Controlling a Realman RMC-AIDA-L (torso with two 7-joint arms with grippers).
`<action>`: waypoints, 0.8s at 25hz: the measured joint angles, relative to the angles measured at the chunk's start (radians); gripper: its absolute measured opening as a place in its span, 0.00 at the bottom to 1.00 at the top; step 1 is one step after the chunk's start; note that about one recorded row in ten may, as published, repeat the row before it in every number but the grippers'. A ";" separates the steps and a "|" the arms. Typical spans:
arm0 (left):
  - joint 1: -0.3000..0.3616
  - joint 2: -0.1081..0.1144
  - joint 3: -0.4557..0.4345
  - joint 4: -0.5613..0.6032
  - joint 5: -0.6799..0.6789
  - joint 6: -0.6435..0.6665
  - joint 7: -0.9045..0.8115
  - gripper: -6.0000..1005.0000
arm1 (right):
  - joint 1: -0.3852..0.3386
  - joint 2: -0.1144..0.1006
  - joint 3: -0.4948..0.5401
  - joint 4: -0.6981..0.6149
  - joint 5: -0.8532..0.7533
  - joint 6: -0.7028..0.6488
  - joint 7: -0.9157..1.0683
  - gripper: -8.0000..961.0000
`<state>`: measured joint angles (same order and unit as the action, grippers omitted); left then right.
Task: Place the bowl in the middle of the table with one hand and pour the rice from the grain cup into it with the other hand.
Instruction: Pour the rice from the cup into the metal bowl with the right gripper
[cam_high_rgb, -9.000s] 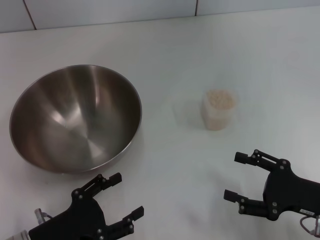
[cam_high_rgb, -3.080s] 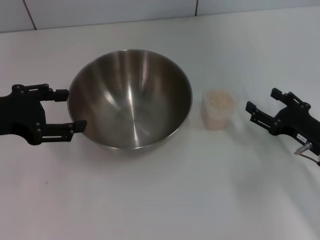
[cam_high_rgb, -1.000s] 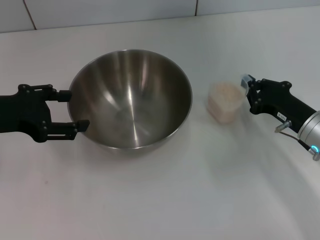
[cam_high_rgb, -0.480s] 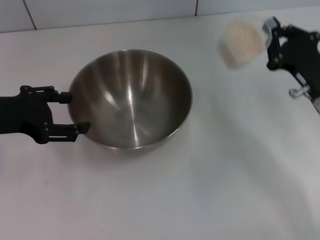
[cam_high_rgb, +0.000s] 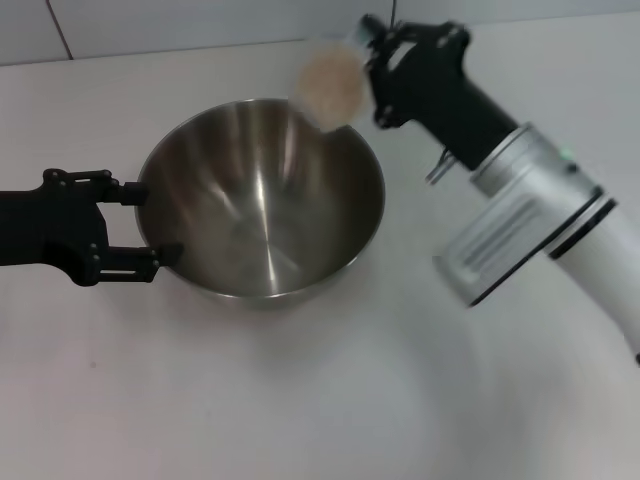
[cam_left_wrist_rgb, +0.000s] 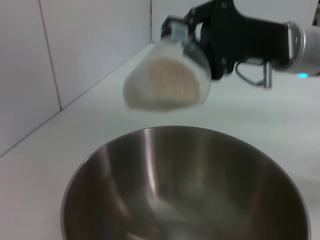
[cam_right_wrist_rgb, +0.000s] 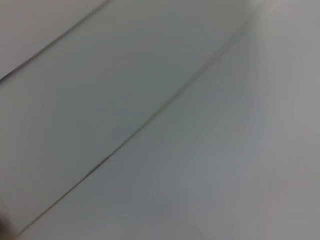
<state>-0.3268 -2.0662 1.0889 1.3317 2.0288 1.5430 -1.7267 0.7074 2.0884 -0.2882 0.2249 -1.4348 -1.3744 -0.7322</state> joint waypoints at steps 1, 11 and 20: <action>0.000 0.000 0.000 0.000 0.000 0.000 0.000 0.80 | 0.006 0.001 0.000 0.025 -0.002 0.014 -0.104 0.04; -0.009 0.000 0.001 -0.004 0.002 -0.005 0.002 0.80 | 0.010 0.004 0.016 0.145 -0.074 0.050 -0.789 0.05; -0.013 0.002 0.003 -0.005 0.002 -0.008 0.003 0.80 | 0.013 0.004 0.026 0.174 -0.115 0.053 -1.151 0.06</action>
<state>-0.3395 -2.0647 1.0921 1.3269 2.0310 1.5354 -1.7241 0.7206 2.0921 -0.2625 0.3986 -1.5502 -1.3212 -1.8830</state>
